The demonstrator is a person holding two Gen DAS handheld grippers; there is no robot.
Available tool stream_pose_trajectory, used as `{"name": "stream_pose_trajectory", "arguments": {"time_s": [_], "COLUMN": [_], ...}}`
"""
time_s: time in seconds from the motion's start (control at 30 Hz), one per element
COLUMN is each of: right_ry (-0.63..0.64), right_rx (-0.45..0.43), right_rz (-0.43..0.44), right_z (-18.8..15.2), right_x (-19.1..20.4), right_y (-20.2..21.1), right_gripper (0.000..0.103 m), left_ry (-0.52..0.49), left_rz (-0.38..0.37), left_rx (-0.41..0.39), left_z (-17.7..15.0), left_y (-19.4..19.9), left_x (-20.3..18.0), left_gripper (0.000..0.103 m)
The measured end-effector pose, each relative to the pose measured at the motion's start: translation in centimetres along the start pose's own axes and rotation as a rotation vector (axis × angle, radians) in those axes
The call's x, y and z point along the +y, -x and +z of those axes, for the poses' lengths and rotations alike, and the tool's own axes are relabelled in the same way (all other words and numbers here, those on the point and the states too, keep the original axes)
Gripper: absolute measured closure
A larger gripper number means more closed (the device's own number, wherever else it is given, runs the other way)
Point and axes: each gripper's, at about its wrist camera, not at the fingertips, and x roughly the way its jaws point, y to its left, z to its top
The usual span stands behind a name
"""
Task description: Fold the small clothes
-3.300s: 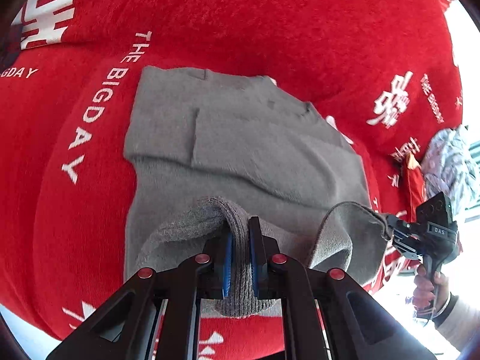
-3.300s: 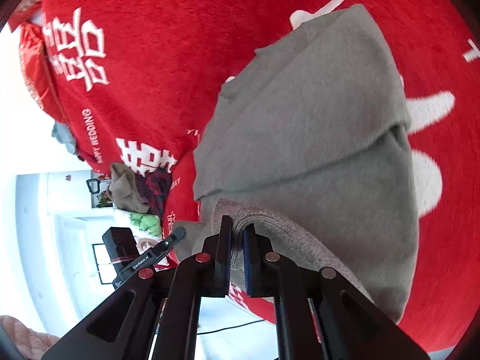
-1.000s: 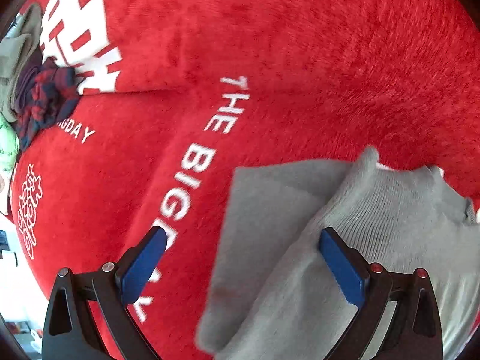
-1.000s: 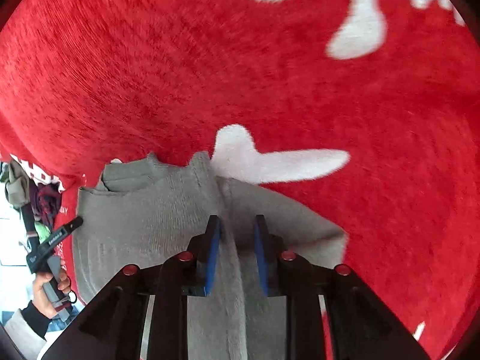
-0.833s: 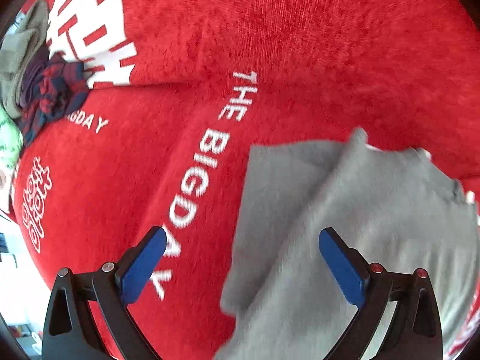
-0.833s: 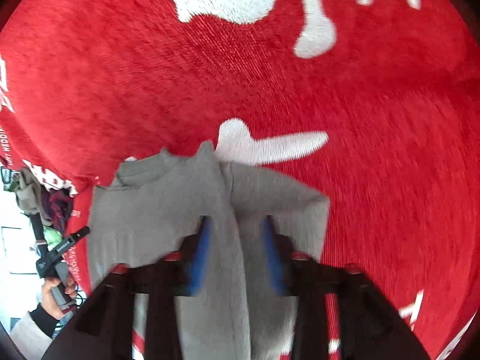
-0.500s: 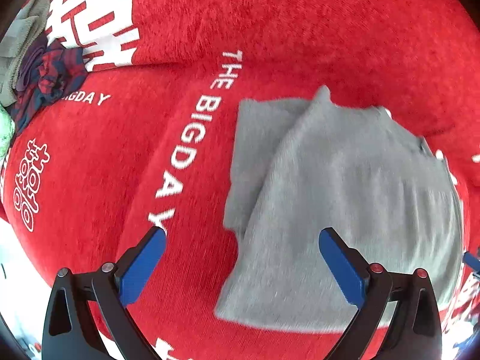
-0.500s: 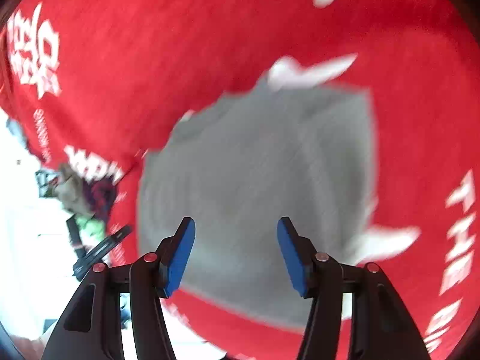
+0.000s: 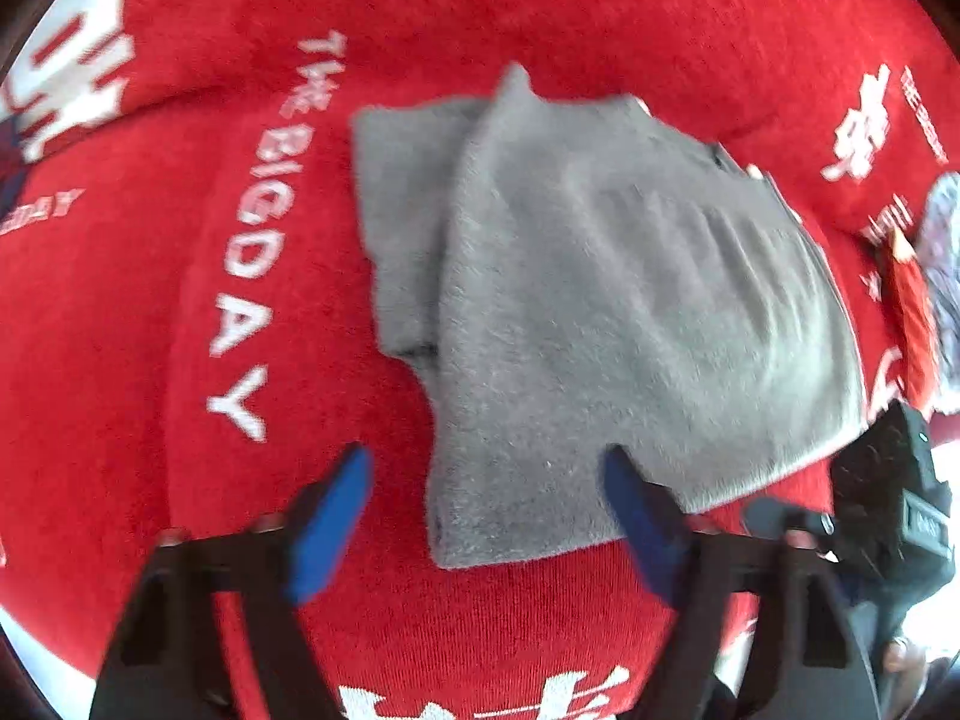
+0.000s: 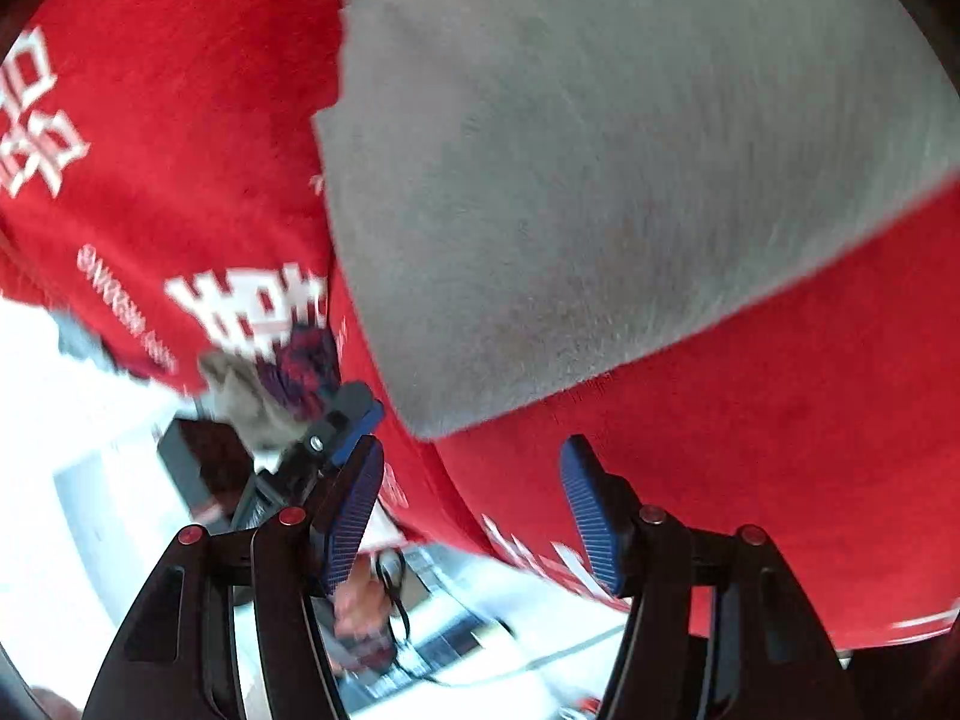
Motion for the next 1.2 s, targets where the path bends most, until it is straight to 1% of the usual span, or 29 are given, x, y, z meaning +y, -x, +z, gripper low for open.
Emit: {"name": "stream_pose_trajectory", "arguments": {"time_s": [0.03,0.07,0.1,0.13,0.17,0.2,0.23,0.3,0.37,0.4,0.5,0.57,0.63,0.67,0.73,0.8,0.83,0.87,0.93,1.0,1.1,1.13,1.17,1.2], "right_ry": [-0.028,-0.053,-0.077,-0.094,-0.104,-0.092,-0.074,0.017,0.096,0.119,0.113,0.100,0.069,0.065,0.092,0.153,0.206,0.266,0.379,0.471,0.547,0.565,0.582,0.597], "right_rx": [-0.036,-0.065,-0.092,-0.109,-0.122,-0.122,-0.123,-0.126,-0.109,-0.096,-0.058,-0.049,-0.048,-0.038,0.012,0.068,0.087,0.097,0.089,0.061,0.010,-0.006,-0.026,-0.041], "right_rz": [0.018,0.033,0.051,0.070,0.086,0.075,0.054,0.008,-0.045,-0.076,-0.162,-0.197,-0.181,-0.188,-0.232,-0.245,-0.250,-0.259,-0.293,-0.327,-0.389,-0.401,-0.420,-0.439], "right_z": [-0.2,-0.1,0.0,0.2,0.4,0.8,1.1,1.2,0.8,0.6,0.2,0.2,0.3,0.3,0.1,-0.5,-0.7,-0.9,-0.6,0.4,3.0,3.7,4.5,5.3], "right_x": [-0.3,-0.4,-0.4,-0.3,0.0,0.5,1.2,3.3,4.6,4.7,3.1,2.0,1.3,1.4,2.2,3.9,5.4,7.0,9.8,12.4,15.5,16.3,17.2,17.9], "right_y": [-0.3,-0.5,-0.8,-0.9,-1.0,-1.0,-0.8,-0.2,0.3,0.3,-0.6,-1.2,-1.3,-1.2,-1.3,-1.6,-1.8,-2.0,-2.8,-4.2,-6.9,-7.9,-8.8,-9.7], "right_gripper": [0.038,0.038,0.038,0.039,0.058,0.081,0.095,0.096,0.096,0.096,0.096,0.096,0.096,0.096,0.096,0.095,0.092,0.092,0.092,0.092,0.092,0.092,0.092,0.092], "left_ry": [-0.009,-0.012,-0.016,-0.022,-0.032,-0.034,-0.029,-0.033,-0.045,-0.049,-0.047,-0.042,-0.042,-0.041,-0.034,-0.029,-0.029,-0.027,-0.012,0.018,0.054,0.067,0.078,0.095], "left_rz": [-0.043,-0.067,-0.087,-0.090,-0.092,-0.099,-0.117,-0.151,-0.152,-0.145,-0.107,-0.121,-0.112,-0.099,-0.079,-0.067,-0.059,-0.041,-0.015,0.010,0.055,0.075,0.088,0.102], "left_rx": [0.020,0.029,0.042,0.051,0.055,0.056,0.051,0.026,0.008,0.012,0.052,0.033,0.032,0.033,0.029,0.025,0.018,0.006,-0.008,-0.016,-0.010,-0.009,-0.010,-0.010], "left_z": [0.1,0.1,0.2,0.3,0.4,0.5,0.5,0.5,0.0,-0.2,-1.6,-2.3,-2.5,-2.5,-2.7,-2.7,-2.7,-2.7,-2.7,-2.6,-2.5,-2.5,-2.5,-2.6], "left_y": [-0.4,-0.7,-0.9,-1.2,-1.3,-1.1,-0.8,0.2,0.8,0.6,-1.3,-1.4,-1.0,-0.8,-0.2,0.5,0.8,1.2,1.7,1.9,1.9,1.8,1.8,1.8], "left_x": [0.1,0.1,0.1,0.1,0.2,0.3,0.4,0.6,0.7,0.7,1.3,1.6,1.7,1.6,1.7,1.8,1.8,1.8,2.2,2.8,3.7,4.1,4.5,4.9], "left_gripper": [0.036,0.053,0.066,0.071,0.091,0.096,0.096,0.096,0.096,0.096,0.096,0.096,0.096,0.096,0.095,0.095,0.095,0.095,0.095,0.095,0.095,0.094,0.069,0.016]}}
